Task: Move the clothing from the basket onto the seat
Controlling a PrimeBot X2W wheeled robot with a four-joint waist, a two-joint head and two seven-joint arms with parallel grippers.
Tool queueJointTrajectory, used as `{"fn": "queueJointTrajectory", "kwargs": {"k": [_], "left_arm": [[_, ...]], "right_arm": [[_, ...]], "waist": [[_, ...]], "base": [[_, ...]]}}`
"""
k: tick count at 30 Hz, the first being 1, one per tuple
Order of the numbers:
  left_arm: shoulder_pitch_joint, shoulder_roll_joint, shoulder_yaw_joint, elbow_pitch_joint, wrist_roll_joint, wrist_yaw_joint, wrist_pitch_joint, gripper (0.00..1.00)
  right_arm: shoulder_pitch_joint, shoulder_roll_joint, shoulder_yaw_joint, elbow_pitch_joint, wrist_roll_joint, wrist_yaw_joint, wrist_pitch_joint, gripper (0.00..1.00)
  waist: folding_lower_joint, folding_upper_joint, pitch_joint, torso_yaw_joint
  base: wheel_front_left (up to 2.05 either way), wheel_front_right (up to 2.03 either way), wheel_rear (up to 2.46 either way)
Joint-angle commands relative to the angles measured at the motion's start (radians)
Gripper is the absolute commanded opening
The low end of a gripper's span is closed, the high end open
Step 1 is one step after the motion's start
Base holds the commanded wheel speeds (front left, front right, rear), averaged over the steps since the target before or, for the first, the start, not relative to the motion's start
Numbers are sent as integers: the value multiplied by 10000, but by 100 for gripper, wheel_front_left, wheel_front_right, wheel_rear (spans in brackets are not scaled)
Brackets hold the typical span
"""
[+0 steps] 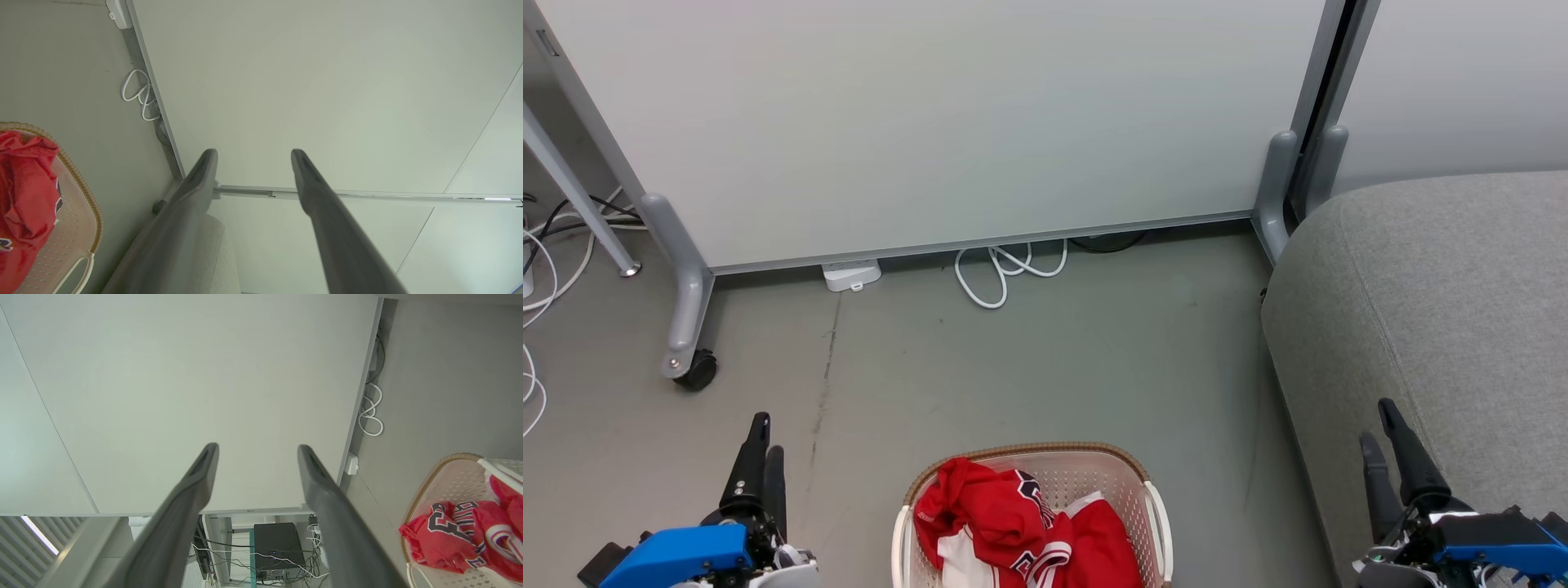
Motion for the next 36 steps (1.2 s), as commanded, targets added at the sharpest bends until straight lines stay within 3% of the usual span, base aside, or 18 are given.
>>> {"fn": "queueJointTrajectory", "kwargs": {"k": [1,9,24,36], "left_arm": [[-283,66,-69,-205,144,39,-108,100],[-312,76,-331,-402,1235,333,-491,100],[-330,208,-1094,-689,5267,773,-1124,100],[-504,393,-1609,-529,7457,923,-1566,100]], "right_arm": [[-211,-39,82,-209,-114,7,-112,100],[-263,-48,152,-241,-1175,9,-499,100],[-270,-68,291,-464,-5303,13,-1087,100],[-177,-83,285,-809,-7637,15,-1409,100]], "waist": [[0,0,0,0],[0,0,9,0],[0,0,53,16],[0,0,59,16]], "base": [[0,0,0],[0,0,0],[0,0,0],[0,0,0]]}}
